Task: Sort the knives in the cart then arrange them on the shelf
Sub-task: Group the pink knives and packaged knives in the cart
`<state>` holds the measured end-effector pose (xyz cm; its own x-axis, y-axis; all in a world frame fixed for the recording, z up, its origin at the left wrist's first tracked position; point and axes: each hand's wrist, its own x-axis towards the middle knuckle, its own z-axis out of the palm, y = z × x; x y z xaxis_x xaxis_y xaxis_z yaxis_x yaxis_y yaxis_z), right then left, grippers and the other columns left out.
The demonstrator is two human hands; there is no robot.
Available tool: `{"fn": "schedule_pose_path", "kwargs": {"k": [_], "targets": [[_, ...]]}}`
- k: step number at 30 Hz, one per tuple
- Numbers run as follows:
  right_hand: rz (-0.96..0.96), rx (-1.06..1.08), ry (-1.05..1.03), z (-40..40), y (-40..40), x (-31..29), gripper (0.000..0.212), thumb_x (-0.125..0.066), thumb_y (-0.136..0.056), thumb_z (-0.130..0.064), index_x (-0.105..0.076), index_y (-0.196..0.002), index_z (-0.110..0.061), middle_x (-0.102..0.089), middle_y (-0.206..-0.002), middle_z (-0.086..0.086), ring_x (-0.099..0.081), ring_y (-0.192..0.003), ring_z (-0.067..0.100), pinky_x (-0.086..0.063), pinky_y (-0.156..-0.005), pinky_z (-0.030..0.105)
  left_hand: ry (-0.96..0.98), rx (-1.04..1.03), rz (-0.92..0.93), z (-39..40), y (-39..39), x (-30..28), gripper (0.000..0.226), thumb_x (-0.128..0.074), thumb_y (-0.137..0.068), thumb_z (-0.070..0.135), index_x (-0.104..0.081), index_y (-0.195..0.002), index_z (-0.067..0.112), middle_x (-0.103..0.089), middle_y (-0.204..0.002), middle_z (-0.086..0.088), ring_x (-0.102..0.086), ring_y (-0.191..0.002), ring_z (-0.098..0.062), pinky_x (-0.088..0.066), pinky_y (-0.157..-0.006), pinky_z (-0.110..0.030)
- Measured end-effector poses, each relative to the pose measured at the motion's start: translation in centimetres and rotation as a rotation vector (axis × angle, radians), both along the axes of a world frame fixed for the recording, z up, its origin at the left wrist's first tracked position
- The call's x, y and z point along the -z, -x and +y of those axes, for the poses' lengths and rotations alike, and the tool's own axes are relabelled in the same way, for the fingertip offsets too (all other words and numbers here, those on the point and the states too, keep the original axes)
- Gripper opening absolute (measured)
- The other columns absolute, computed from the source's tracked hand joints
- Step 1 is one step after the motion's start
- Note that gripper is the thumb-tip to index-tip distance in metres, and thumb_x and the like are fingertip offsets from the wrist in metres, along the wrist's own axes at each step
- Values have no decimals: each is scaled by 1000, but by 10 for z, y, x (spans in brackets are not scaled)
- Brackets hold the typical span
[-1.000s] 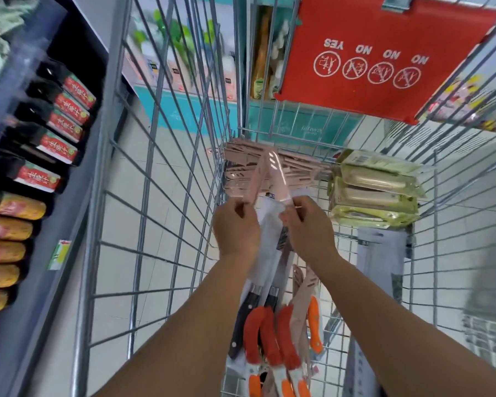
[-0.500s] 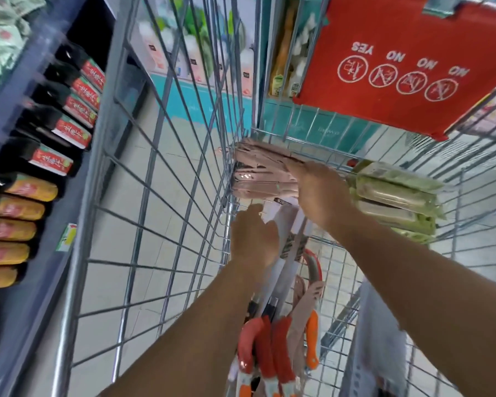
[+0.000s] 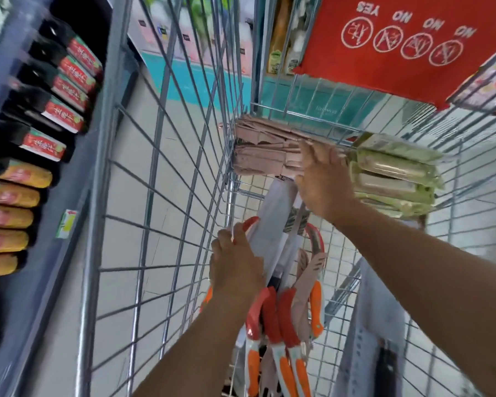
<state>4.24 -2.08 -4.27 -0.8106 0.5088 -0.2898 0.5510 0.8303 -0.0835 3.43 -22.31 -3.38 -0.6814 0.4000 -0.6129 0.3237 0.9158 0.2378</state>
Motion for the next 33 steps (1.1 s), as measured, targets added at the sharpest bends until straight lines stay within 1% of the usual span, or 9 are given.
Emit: {"fn": "schedule_pose_path", "kwargs": {"k": [6,11,13,16,18,23,26,31,33], "targets": [[-41,377,503,-83,-50,-12,40,-50,-91,-11,-41,-129,-3,-50,-126,16,-54,-109,31,-44,-82,36,57,36,2,-19,-8,-9,69,-68,-83,20,-28,-139,15,-34,-134,-12,-34,-125,-28,-44,-94,-37],[-124,450,439,-132,-76,-2,39,-51,-88,-17,-48,-123,-1,-52,-122,14,-36,-131,34,-19,-110,46,-25,-26,-107,-36,-17,-16,69,-63,-87,34,-27,-144,18,-39,-130,-15,-43,-119,-32,-44,-93,-40],[-94,485,450,-139,-74,-3,39,-48,-84,-24,-52,-117,-3,-55,-110,11,-44,-123,28,-11,-111,38,-30,-23,-129,-42,-21,-16,71,-57,-90,41,-20,-148,22,-39,-130,-16,-43,-119,-34,-41,-92,-39],[-61,664,598,-146,-71,-5,9,-57,-86,-13,-50,-81,-8,-50,-81,5,-56,-90,23,-40,-85,30,-3,25,-149,-45,-25,-15,75,-55,-91,41,-11,-150,28,-34,-134,-16,-38,-122,-35,-39,-95,-39],[-6,750,636,-148,-70,-4,25,-64,-79,-12,-41,-70,-13,-56,-84,12,-61,-86,29,-49,-73,35,1,25,-155,-44,-27,-15,74,-57,-90,43,-15,-149,28,-31,-135,-15,-37,-122,-35,-39,-95,-41],[-23,900,705,-145,-69,-10,22,-67,-79,-16,-50,-90,-9,-47,-72,0,-53,-73,18,-42,-53,23,59,48,-141,-41,-30,-14,66,-64,-83,46,-36,-136,17,-36,-130,-12,-37,-122,-32,-39,-96,-40],[-88,848,722,-140,-67,-12,26,-66,-84,-21,-48,-95,-6,-51,-78,3,-57,-82,22,-50,-72,31,62,88,-132,-41,-31,-14,51,-60,-86,42,-46,-127,16,-37,-129,-13,-39,-120,-33,-40,-95,-40],[-93,852,778,-136,-71,-20,38,-57,-91,-29,-53,-115,0,-50,-69,3,-53,-68,19,-46,-70,30,30,100,-86,-45,-33,-17,39,-58,-88,26,-53,-126,19,-25,-143,-11,-27,-129,-32,-40,-103,-42],[-165,808,760,-137,-71,-25,38,-47,-96,-22,-51,-124,3,-61,-90,10,-59,-85,24,-45,-86,30,39,127,-36,-47,-31,-20,35,-57,-86,23,-57,-121,20,-26,-137,-10,-27,-125,-32,-38,-102,-40]]}}
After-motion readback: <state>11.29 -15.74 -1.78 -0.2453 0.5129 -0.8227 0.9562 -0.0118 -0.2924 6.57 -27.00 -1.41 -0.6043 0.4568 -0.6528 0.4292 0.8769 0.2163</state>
